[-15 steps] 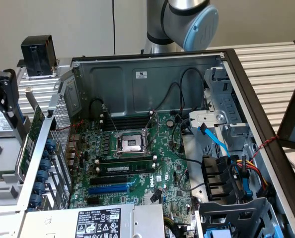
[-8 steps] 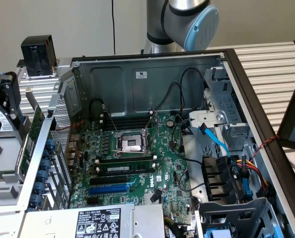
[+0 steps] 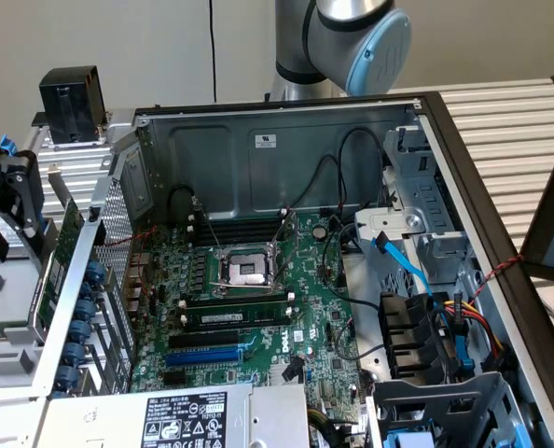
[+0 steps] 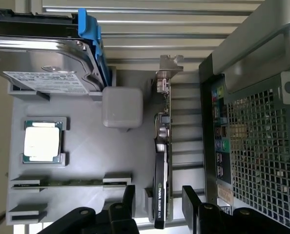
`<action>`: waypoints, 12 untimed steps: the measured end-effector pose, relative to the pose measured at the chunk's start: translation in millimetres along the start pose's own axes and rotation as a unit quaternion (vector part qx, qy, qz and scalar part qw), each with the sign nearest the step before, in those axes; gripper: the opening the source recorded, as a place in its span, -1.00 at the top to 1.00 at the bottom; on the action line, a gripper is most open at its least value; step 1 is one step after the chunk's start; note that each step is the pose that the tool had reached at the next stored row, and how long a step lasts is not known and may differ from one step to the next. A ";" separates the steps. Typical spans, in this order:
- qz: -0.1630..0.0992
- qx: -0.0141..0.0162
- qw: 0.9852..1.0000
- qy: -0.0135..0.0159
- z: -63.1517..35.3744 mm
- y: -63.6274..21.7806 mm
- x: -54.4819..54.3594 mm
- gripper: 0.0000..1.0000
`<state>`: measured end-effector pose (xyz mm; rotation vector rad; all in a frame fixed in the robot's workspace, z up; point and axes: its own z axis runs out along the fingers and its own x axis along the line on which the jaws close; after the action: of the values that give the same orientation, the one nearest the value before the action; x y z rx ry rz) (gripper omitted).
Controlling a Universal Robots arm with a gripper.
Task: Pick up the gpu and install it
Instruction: 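Pick up the gpu and move the gpu toward the slot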
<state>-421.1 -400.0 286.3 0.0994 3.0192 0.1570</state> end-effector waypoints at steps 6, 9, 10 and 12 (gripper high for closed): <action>0.005 -0.004 1.000 -0.007 6.1 -2.1 0.7 -0.01; 0.009 -0.009 1.000 -0.012 7.4 -2.3 0.9 -0.01; 0.010 -0.012 1.000 -0.014 7.9 -2.5 0.9 -0.01; 0.011 -0.013 1.000 -0.016 10.6 -3.1 1.4 -0.01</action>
<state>-421.4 -401.9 275.4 0.1319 2.9843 0.1938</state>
